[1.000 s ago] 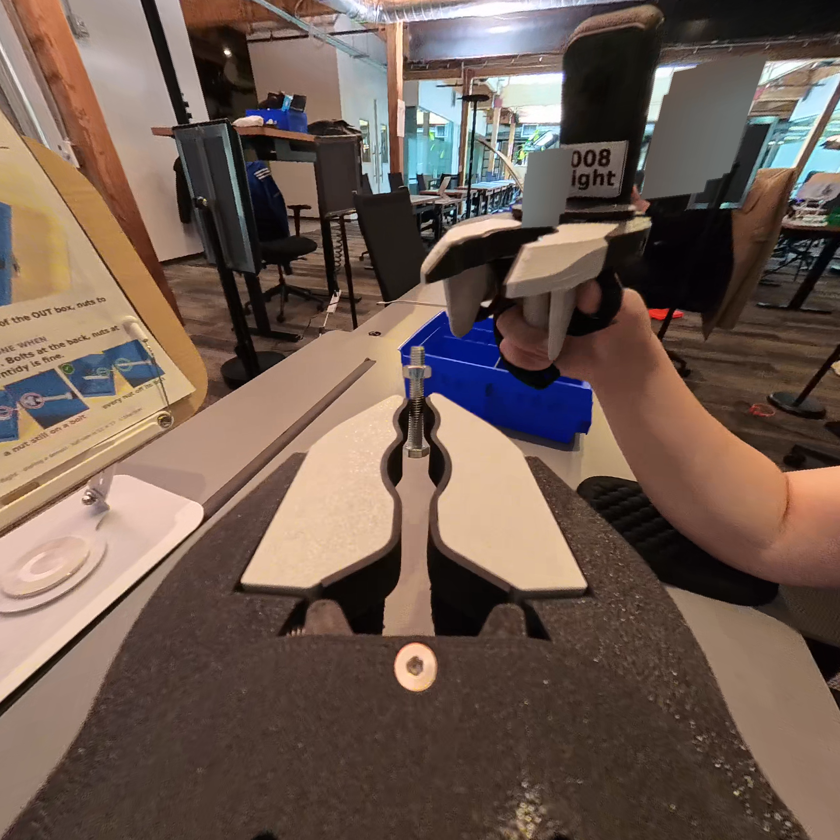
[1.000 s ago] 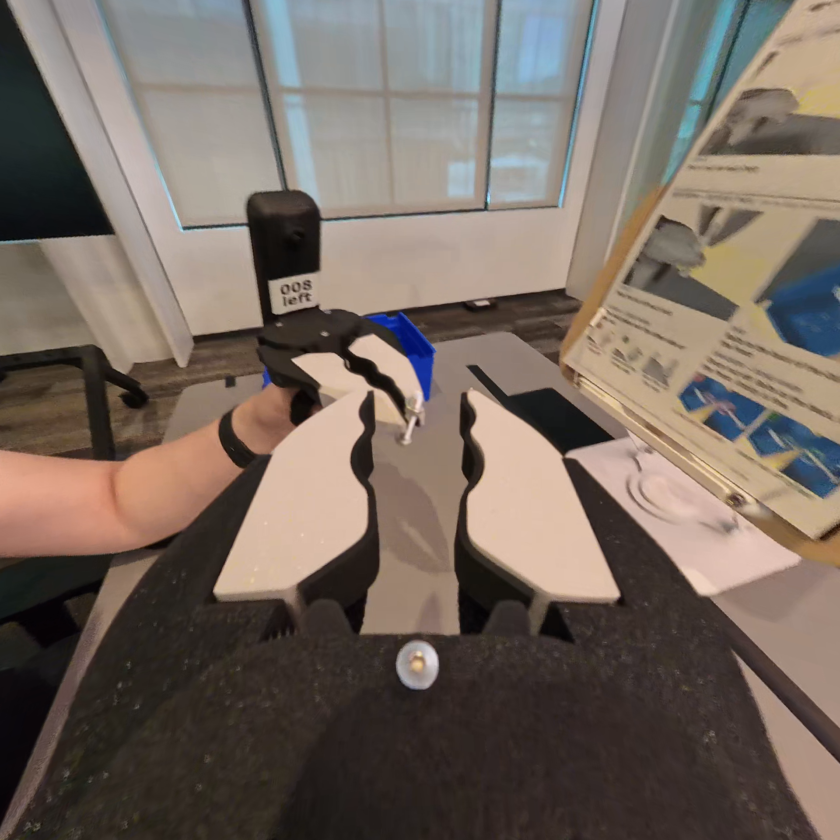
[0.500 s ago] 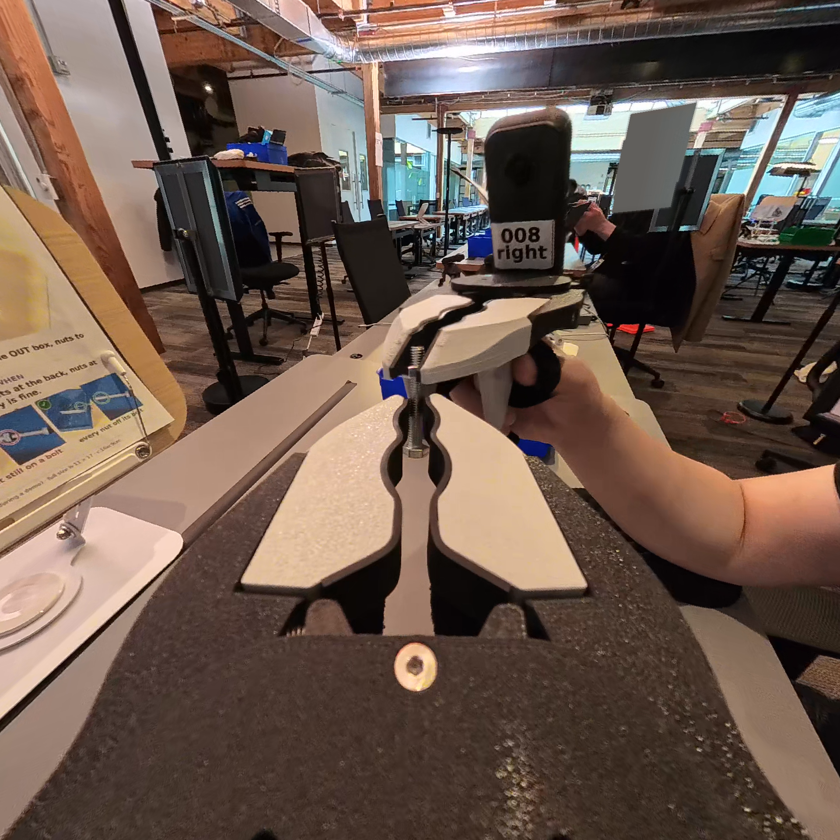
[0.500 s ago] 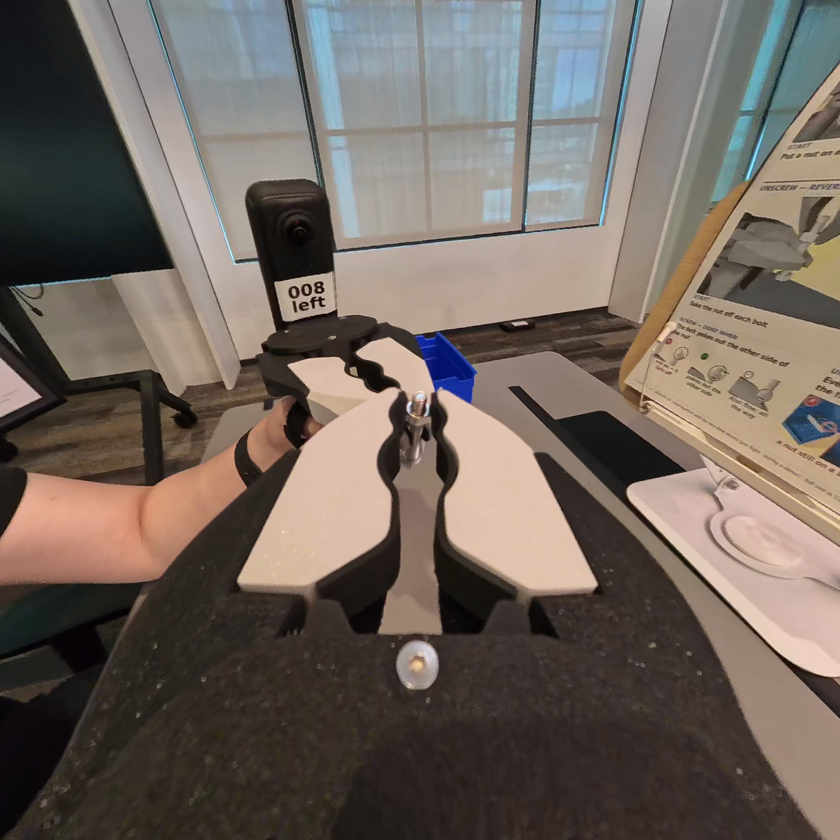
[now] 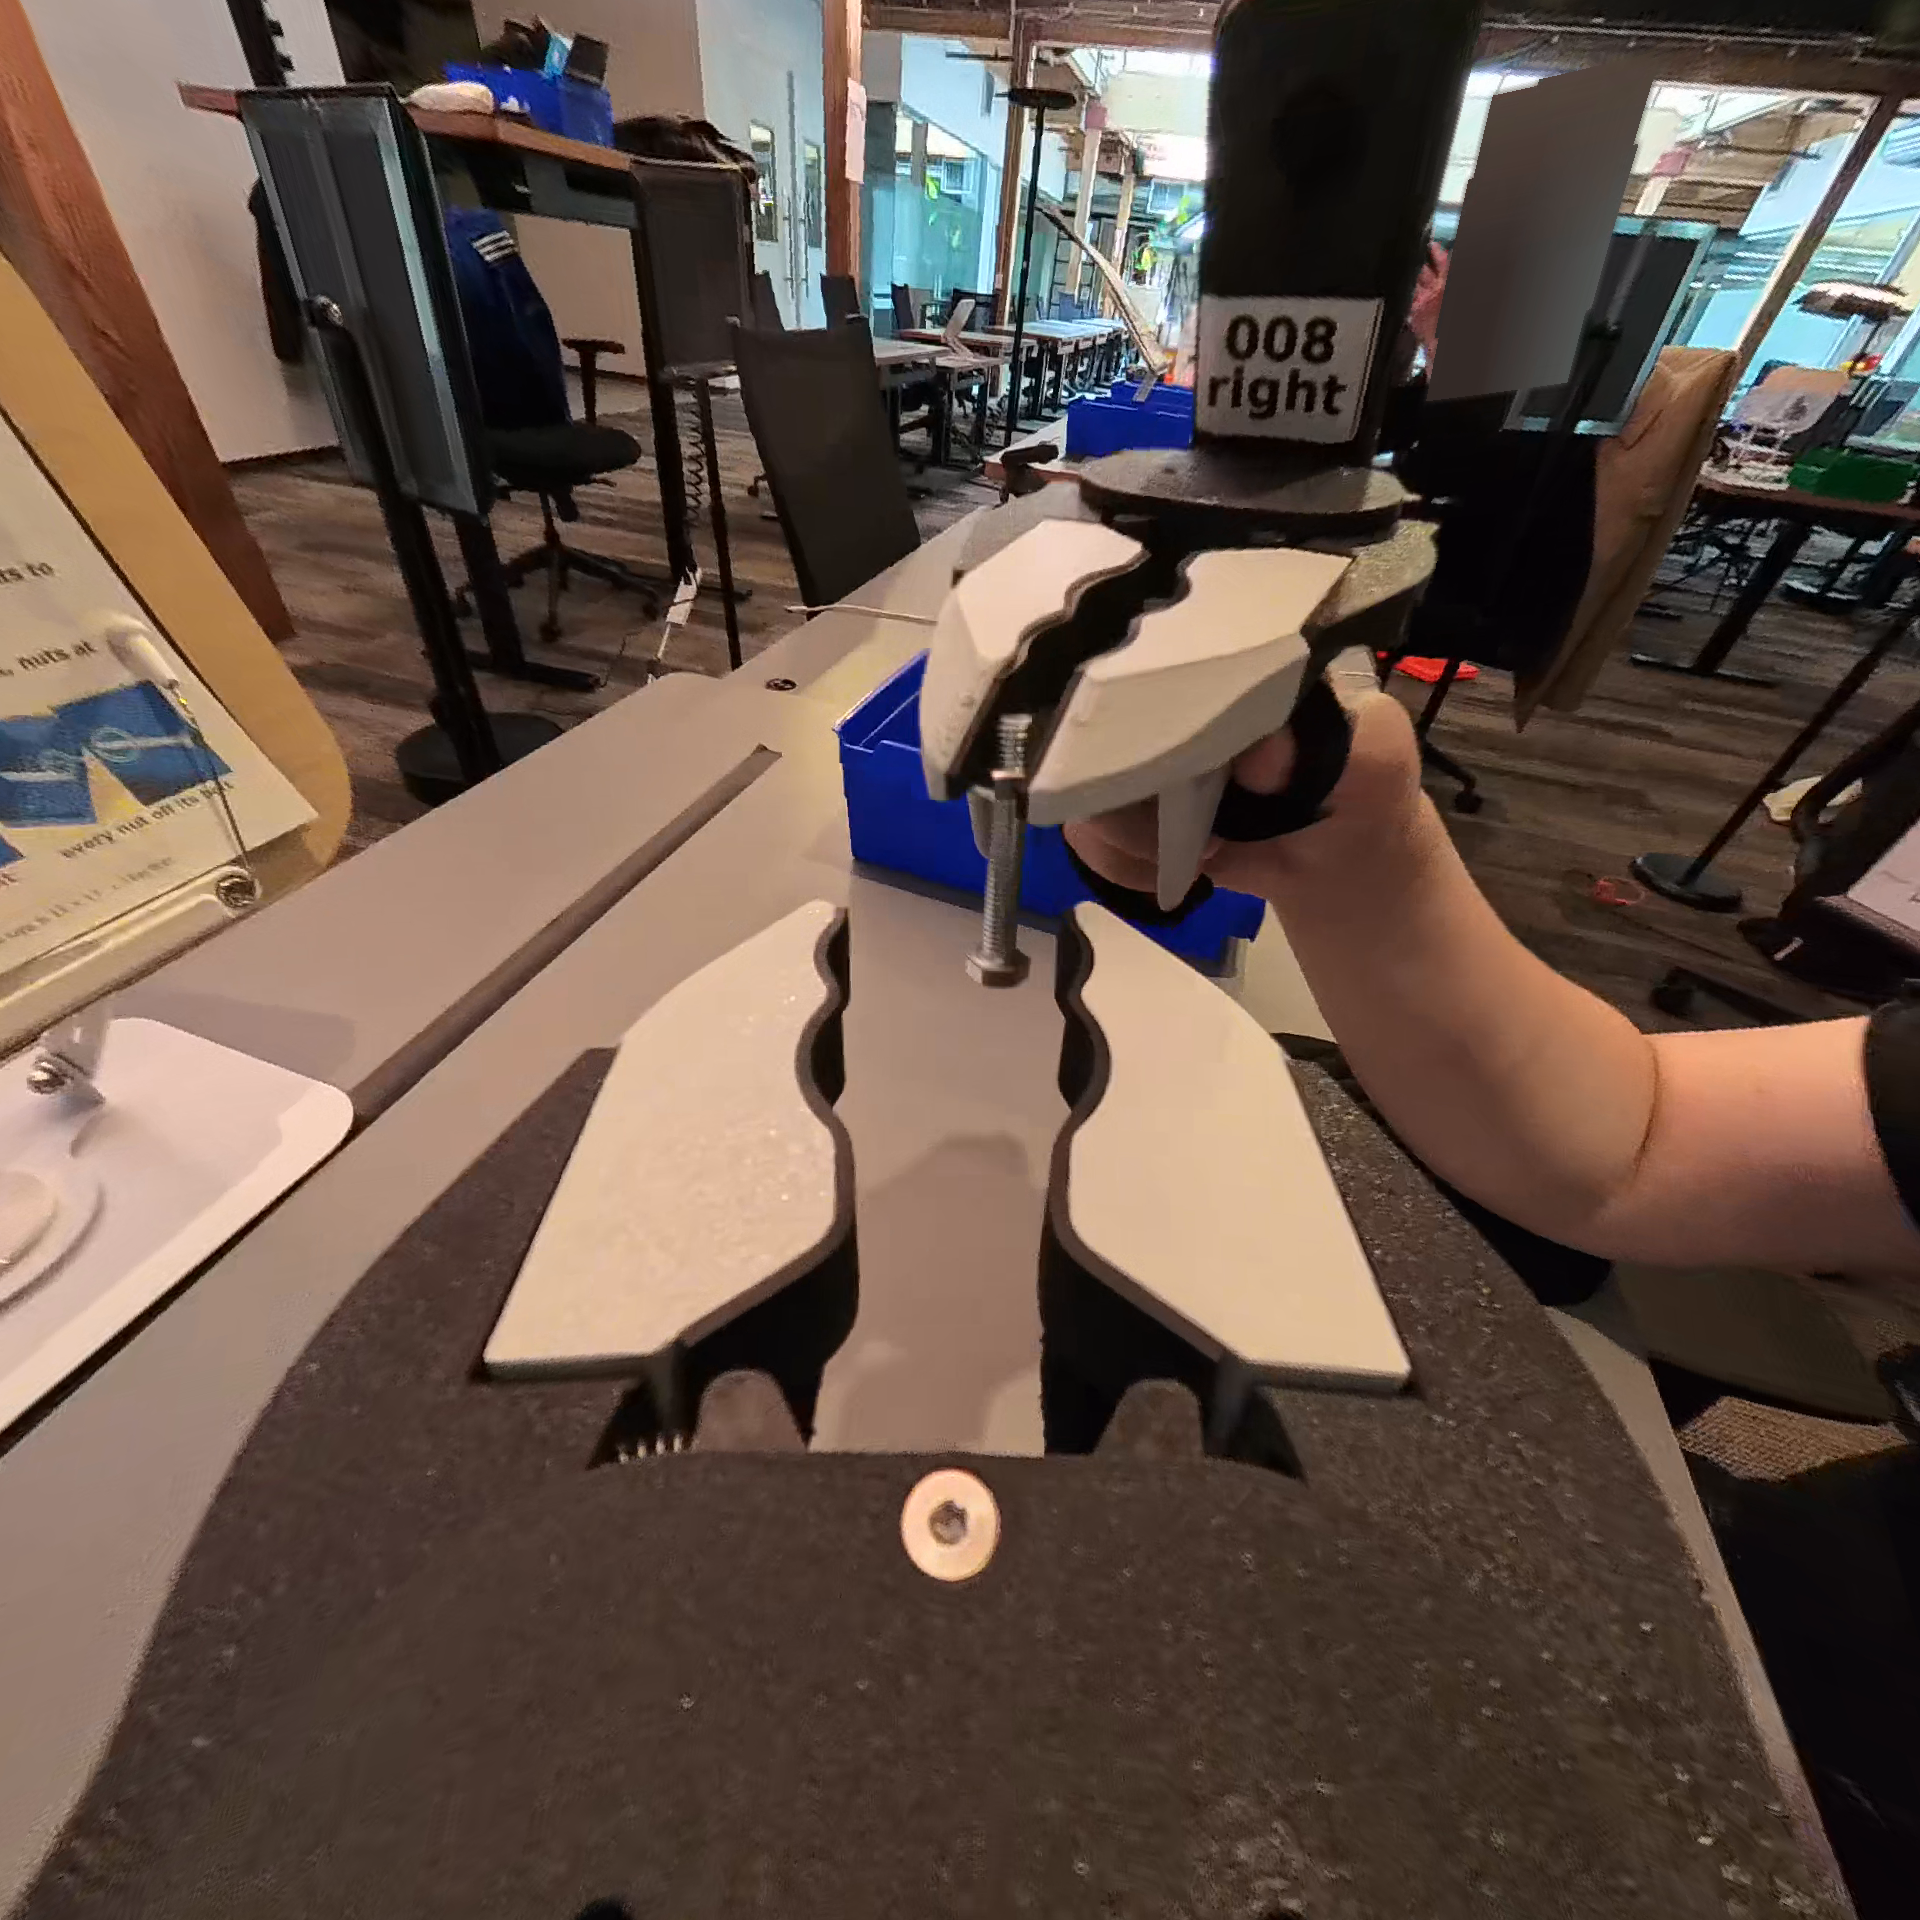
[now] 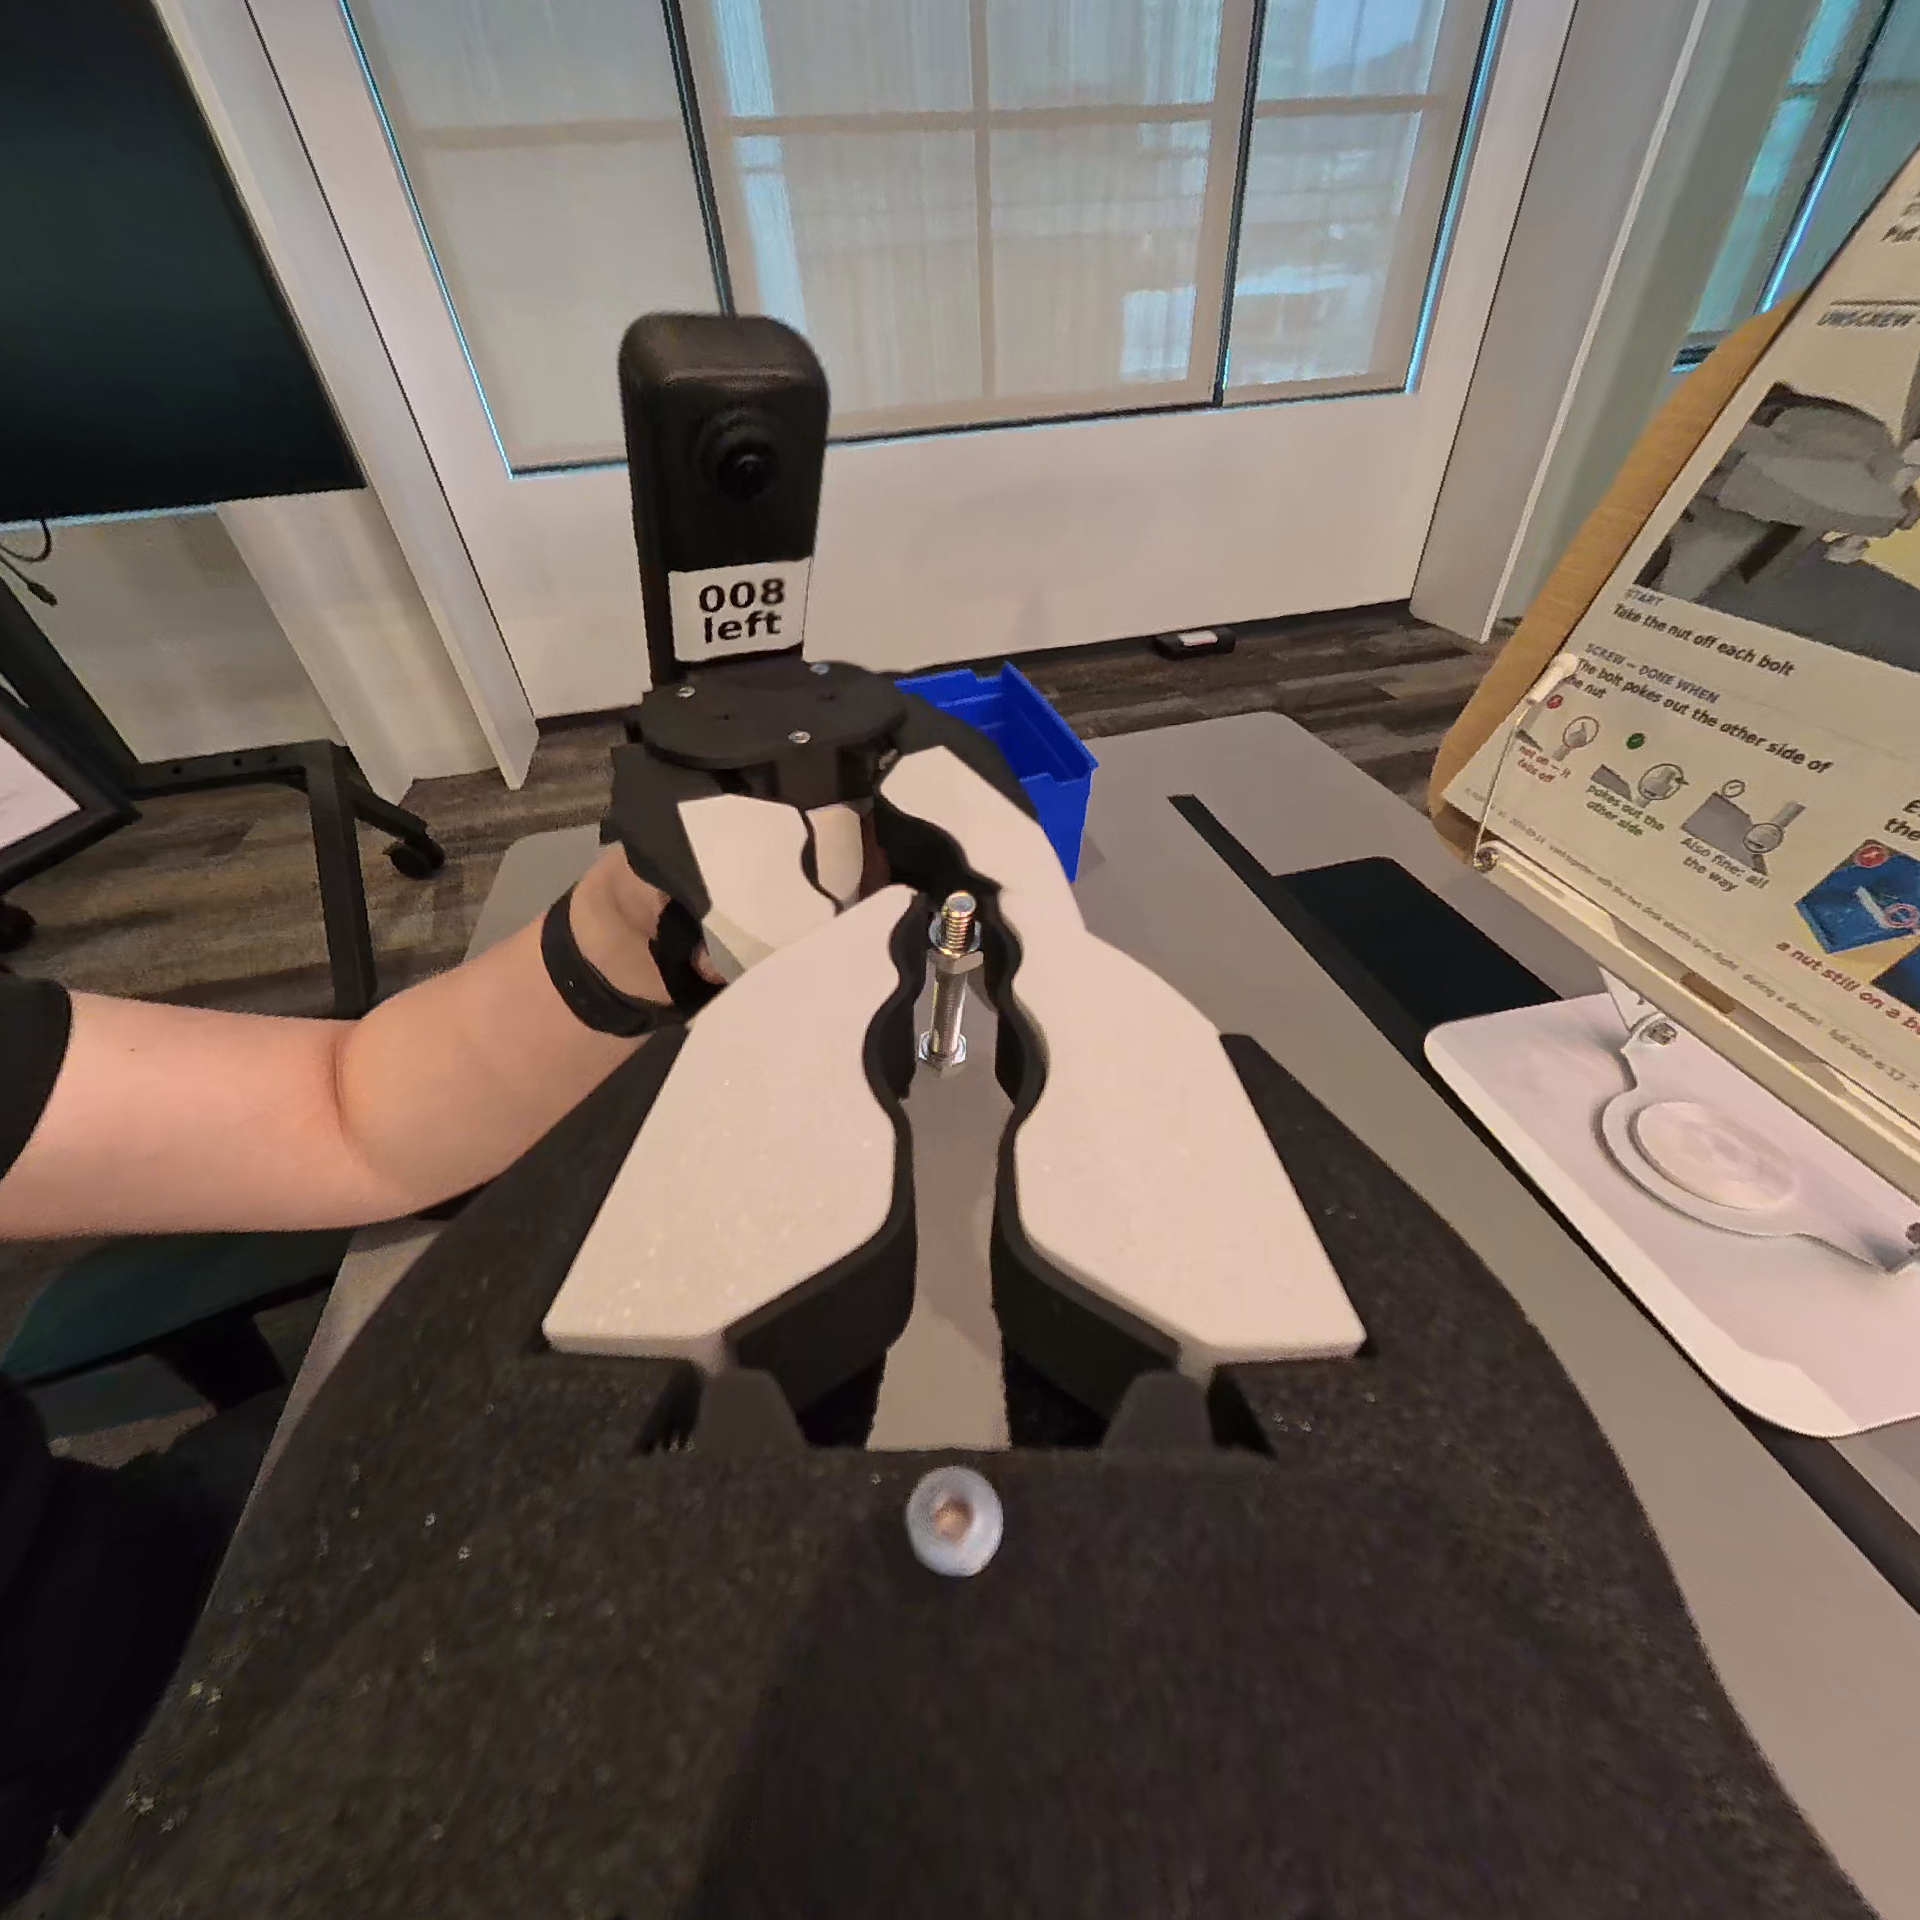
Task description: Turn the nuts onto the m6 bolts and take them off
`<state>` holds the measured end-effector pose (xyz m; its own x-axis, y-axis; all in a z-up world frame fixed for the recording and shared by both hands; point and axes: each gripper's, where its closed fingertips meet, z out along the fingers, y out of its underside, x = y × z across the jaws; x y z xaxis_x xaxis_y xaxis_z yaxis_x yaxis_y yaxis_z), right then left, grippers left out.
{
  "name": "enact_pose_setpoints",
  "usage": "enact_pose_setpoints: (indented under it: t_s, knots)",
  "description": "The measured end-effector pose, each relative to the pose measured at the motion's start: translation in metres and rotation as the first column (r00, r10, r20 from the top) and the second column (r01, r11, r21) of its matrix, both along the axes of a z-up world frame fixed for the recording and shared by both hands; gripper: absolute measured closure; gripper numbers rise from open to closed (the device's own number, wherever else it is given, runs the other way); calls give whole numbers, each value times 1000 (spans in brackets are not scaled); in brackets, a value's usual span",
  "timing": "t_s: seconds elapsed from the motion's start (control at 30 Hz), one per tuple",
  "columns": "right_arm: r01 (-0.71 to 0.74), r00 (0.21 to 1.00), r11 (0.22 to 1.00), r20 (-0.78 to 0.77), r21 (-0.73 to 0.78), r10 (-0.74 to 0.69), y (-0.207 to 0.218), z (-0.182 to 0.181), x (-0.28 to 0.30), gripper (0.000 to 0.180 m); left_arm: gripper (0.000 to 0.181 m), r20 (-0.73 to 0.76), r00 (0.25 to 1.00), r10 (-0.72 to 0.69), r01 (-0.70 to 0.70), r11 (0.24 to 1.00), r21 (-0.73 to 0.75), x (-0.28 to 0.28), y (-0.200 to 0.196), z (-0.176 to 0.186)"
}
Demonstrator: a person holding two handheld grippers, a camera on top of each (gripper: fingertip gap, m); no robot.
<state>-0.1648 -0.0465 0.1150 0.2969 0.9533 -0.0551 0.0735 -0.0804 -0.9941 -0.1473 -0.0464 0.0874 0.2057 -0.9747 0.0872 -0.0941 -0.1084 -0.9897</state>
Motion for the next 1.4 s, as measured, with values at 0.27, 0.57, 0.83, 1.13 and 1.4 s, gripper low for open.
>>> enact_pose_setpoints:
  t_s: [0.27, 0.57, 0.83, 1.13, 1.4]
  knots:
    - [0, 997, 1000, 79, -10, 0, 1, -12, 0, 170, 172, -18, 997, -68, 68, 997, -35, 9, -5, -12]
    - [-25, 997, 999, 70, -44, 28, 0, -14, 0, 170, 176, 30, 986, -161, 164, 974, -156, 12, -13, -12]
    - [-13, 999, 998, 47, -57, 16, 5, -14, 0, 170, 176, 60, 985, -162, 171, 965, -198, 12, -10, -11]
    - [167, 970, 986, 179, 2, -165, 17, -19, 19, 150, 176, 9, 1000, 12, -11, 998, -67, 4, 10, -9]
    - [237, 959, 971, 169, -29, -229, 20, -18, 13, 150, 176, -95, 991, 92, -88, 995, 41, 9, 15, -21]
